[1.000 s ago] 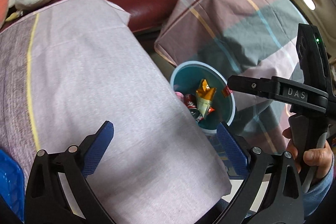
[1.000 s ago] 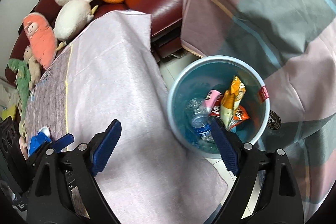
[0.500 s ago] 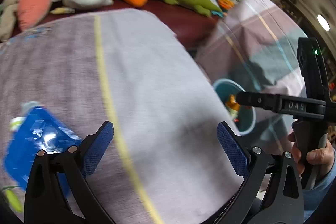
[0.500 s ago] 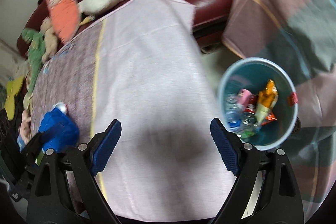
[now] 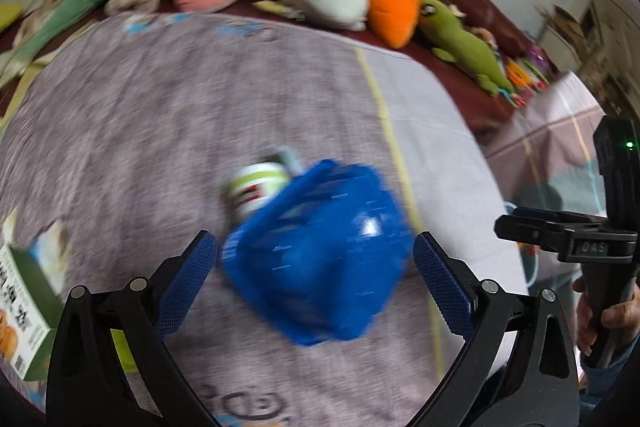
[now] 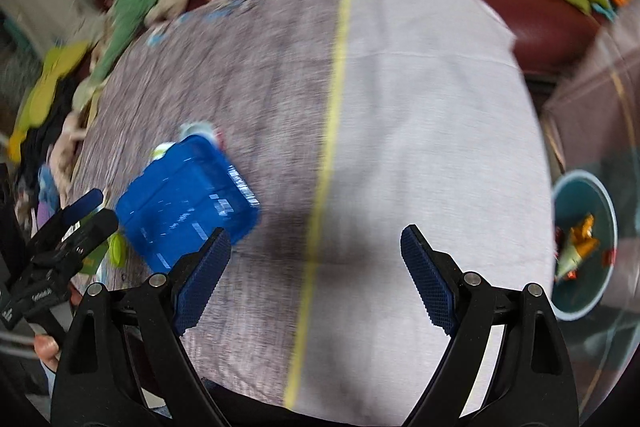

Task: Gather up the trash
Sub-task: 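Close the left tool on the edge of the blue plastic tray and lift it, then grasp the blue tray with the right tool while the left tool releases it, then grasp the green-white Swisse Liver Detox bottle with the left tool, then carry bottle and tray over the teal bin and open both tools to drop them, then move both open tools back over the two capsule halves on the table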

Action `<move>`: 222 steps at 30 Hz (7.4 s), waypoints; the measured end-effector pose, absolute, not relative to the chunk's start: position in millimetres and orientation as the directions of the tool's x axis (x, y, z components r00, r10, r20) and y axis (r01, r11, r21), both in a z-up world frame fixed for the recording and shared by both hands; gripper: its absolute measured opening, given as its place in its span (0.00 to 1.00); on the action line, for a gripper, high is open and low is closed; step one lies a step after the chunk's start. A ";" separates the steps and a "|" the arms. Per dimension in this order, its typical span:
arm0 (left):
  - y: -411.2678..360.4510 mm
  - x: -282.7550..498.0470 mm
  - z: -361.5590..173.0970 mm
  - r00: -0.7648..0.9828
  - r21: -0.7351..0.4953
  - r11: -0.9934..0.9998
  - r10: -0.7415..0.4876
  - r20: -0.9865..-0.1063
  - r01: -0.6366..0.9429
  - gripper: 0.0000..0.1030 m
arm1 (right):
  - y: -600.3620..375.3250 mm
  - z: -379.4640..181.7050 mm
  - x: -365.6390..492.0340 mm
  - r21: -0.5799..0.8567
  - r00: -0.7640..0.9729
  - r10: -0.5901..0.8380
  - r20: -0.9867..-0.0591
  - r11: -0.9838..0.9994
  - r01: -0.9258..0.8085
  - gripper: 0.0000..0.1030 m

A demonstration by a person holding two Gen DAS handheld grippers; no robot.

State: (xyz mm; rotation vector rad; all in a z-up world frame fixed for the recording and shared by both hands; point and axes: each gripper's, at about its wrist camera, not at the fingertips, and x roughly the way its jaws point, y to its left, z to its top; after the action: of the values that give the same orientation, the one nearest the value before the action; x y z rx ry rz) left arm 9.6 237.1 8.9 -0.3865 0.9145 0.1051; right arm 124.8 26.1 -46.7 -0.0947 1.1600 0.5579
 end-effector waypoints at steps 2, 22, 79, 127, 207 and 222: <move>258.0 -1.0 1.6 0.603 -0.282 0.913 -0.051 -0.796 -0.295 0.96 | 41.7 -51.3 121.2 0.199 0.267 0.361 -0.893 0.852 -0.485 0.80; 279.9 -3.3 -49.8 0.625 -0.514 0.829 -0.284 -0.727 -0.221 0.95 | 78.7 -92.8 133.3 0.191 0.185 0.307 -0.934 0.862 -0.469 0.80; 213.4 101.1 -0.8 0.650 -0.551 0.829 -0.364 -0.667 -0.101 0.91 | 23.5 -79.5 147.7 -0.008 0.555 0.352 -0.753 0.840 -0.543 0.74; 161.3 90.9 0.1 0.579 -0.252 0.936 -0.066 -0.812 -0.247 0.50 | -159.3 -40.9 184.4 0.243 0.585 0.351 -0.731 0.935 -0.258 0.08; -197.4 190.5 -66.6 0.251 -0.333 0.854 -0.451 -0.856 0.400 0.90 | -406.2 -123.4 177.9 0.246 0.500 0.103 -0.860 0.942 0.230 0.73; -54.3 146.7 -36.3 0.418 -0.376 0.907 -0.421 -0.805 0.188 0.92 | -295.5 -84.6 166.3 0.209 0.505 0.154 -0.849 0.976 0.055 0.76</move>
State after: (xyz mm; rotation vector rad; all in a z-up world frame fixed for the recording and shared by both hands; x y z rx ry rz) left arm 146.7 -54.3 -36.3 -0.2426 1.0755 -0.3868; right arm 166.3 -295.5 -84.6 0.2202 1.0423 0.0605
